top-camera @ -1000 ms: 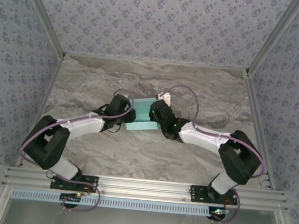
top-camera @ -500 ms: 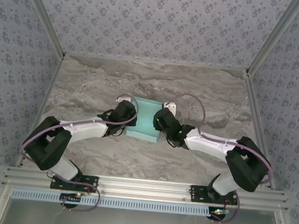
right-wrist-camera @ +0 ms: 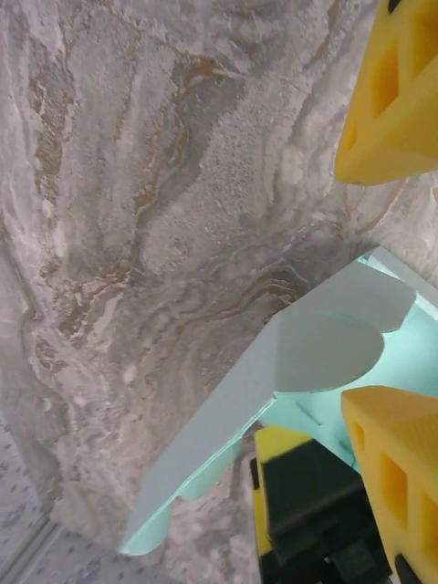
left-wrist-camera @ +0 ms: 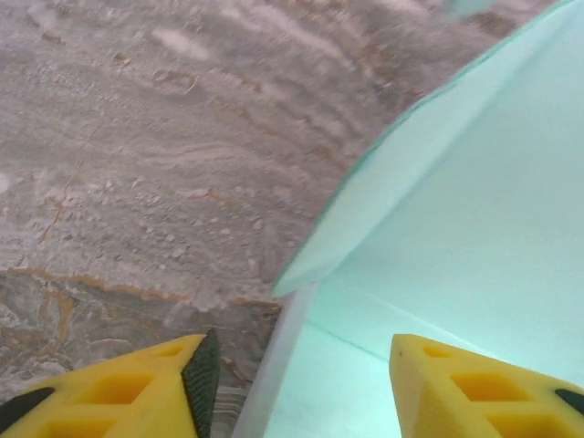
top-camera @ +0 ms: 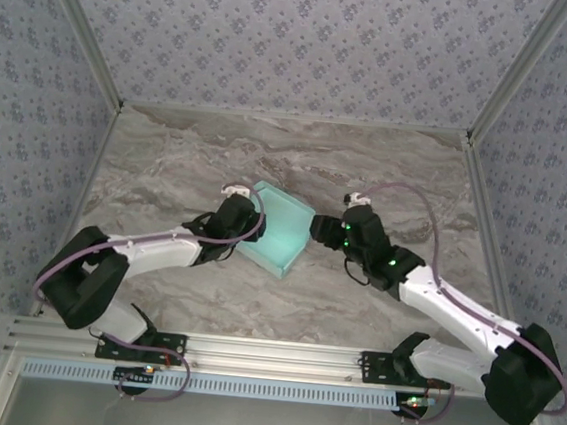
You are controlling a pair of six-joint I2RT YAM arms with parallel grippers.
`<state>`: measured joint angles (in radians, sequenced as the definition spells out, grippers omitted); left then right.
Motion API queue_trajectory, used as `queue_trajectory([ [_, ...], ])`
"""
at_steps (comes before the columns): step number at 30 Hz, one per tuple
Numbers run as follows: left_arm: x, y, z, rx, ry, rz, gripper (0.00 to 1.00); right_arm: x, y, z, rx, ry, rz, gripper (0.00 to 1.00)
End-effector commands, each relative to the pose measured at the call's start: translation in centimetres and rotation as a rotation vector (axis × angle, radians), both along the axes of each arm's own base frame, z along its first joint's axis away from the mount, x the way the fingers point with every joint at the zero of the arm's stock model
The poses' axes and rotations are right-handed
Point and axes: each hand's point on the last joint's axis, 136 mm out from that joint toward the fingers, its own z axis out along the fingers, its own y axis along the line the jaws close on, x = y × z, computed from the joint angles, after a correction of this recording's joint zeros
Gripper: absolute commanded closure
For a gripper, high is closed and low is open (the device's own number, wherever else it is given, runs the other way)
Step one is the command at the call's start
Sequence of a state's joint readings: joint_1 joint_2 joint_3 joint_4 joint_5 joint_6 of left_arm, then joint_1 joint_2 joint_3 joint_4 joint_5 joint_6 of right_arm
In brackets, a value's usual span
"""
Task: Fold the paper box
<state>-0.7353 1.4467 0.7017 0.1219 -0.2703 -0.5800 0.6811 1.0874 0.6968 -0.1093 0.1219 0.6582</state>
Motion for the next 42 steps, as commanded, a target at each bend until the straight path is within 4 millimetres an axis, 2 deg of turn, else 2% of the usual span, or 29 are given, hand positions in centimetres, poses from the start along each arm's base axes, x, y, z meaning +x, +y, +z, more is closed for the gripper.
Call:
queue_trajectory([
  [1, -0.5, -1.3, 5.4, -0.077, -0.058, -0.098, 0.31, -0.4, -1.2, 0.0, 0.079, 0.108, 0.052, 0.39],
  [3, -0.7, -0.9, 7.3, -0.093, -0.067, -0.131, 0.28, 0.0, -1.4, 0.9, 0.145, 0.123, 0.100, 0.42],
  [4, -0.5, -0.4, 7.9, -0.105, -0.058, -0.133, 0.27, 0.0, -1.3, 1.3, 0.124, 0.100, 0.146, 0.42],
  [7, 0.3, 1.3, 9.5, -0.165, -0.032, -0.116, 0.28, -0.3, -1.0, 1.9, -0.063, -0.039, 0.365, 0.39],
  [10, 1.0, 2.9, 11.0, -0.179, -0.026, -0.113, 0.28, -0.7, -1.2, 1.4, -0.297, -0.220, 0.599, 0.37],
  [13, 1.6, 4.7, 12.2, -0.222, 0.018, -0.096, 0.26, -2.8, -0.8, -0.3, -0.538, -0.427, 0.922, 0.35],
  [15, 2.3, 6.6, 11.8, -0.262, 0.140, -0.020, 0.17, -3.6, -0.9, -1.2, -0.660, -0.539, 1.075, 0.31],
  [17, 3.1, 7.6, 11.5, -0.352, 0.283, 0.032, 0.16, -3.6, -0.6, -2.0, -0.714, -0.615, 1.159, 0.28],
  [19, 4.0, 7.2, 11.6, -0.467, 0.413, 0.051, 0.16, -2.6, 0.1, -2.2, -0.749, -0.684, 1.192, 0.28],
  [22, 4.5, 4.6, 11.8, -0.591, 0.552, 0.048, 0.15, -1.5, 0.9, -2.6, -0.772, -0.733, 1.237, 0.28],
  [25, 4.4, 2.3, 11.6, -0.645, 0.609, 0.079, 0.13, -1.5, 1.6, -2.9, -0.744, -0.694, 1.330, 0.28],
  [28, 4.5, 1.2, 11.1, -0.671, 0.645, 0.129, 0.14, -1.4, 2.8, -3.0, -0.709, -0.697, 1.367, 0.28],
  [34, 4.8, -0.1, 9.6, -0.684, 0.681, 0.093, 0.27, -0.6, 4.7, -3.0, -0.657, -0.709, 1.345, 0.28],
  [38, 4.3, -1.1, 8.5, -0.691, 0.722, 0.059, 0.27, -0.4, 5.3, -3.4, -0.630, -0.707, 1.346, 0.28],
  [42, 3.9, -0.9, 7.3, -0.659, 0.729, 0.063, 0.27, -0.2, 5.7, -3.5, -0.633, -0.708, 1.341, 0.28],
])
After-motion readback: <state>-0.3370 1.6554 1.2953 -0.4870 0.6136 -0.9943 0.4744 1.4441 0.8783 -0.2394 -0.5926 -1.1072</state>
